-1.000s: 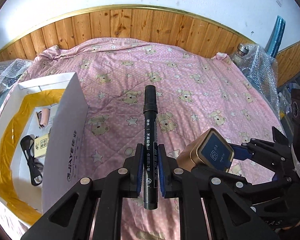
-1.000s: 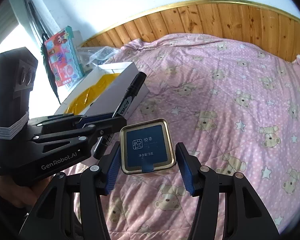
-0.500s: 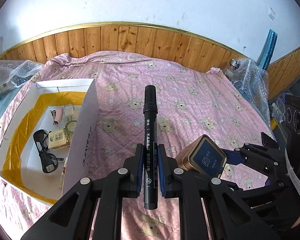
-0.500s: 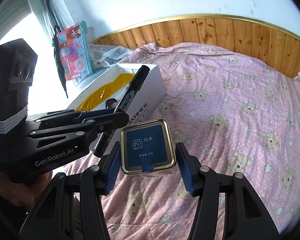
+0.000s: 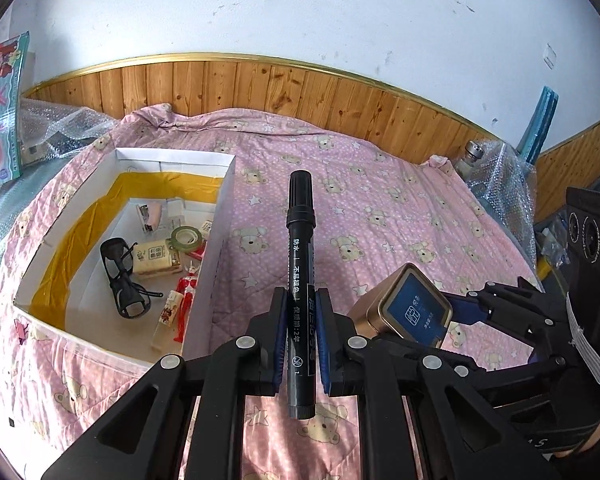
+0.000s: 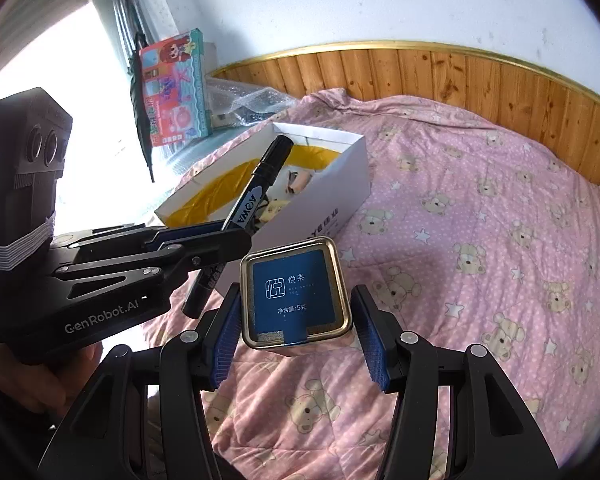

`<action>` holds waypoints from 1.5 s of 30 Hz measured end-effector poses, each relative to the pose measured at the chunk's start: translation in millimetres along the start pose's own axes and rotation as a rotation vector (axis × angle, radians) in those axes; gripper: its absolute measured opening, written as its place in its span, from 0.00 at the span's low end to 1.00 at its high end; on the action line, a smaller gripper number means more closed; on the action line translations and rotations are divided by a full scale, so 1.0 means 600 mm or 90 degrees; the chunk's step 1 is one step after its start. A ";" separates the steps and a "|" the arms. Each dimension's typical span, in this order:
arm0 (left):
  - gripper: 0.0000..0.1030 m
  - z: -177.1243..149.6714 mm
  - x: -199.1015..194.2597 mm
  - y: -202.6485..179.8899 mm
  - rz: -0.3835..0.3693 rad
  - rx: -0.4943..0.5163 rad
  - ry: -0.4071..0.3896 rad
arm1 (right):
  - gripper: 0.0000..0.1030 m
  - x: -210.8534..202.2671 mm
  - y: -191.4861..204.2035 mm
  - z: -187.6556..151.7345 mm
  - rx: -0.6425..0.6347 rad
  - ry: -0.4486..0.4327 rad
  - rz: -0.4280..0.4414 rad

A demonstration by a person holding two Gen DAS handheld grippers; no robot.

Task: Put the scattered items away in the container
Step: 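Lift and carry the marker and tin over the white box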

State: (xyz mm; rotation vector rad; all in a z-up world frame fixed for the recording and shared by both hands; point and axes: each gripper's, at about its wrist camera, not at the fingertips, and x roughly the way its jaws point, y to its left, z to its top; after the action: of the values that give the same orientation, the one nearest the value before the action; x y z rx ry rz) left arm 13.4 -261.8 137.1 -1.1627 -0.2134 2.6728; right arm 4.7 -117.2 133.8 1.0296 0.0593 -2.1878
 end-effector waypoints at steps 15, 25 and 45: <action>0.14 -0.001 -0.055 0.114 0.018 -0.073 -0.035 | 0.55 0.042 0.090 0.055 -0.060 0.010 0.015; 0.14 0.003 -0.065 0.178 0.029 -0.110 -0.043 | 0.55 0.074 0.132 0.092 -0.085 0.012 0.032; 0.14 0.025 -0.031 0.301 0.071 -0.171 -0.024 | 0.55 0.169 0.165 0.155 -0.096 0.028 0.078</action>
State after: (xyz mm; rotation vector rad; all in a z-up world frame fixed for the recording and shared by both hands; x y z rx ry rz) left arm -11.0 -441.4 121.1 -1.2306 -0.5434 2.8318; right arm -39.4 -279.8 151.6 0.9696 0.1744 -2.0173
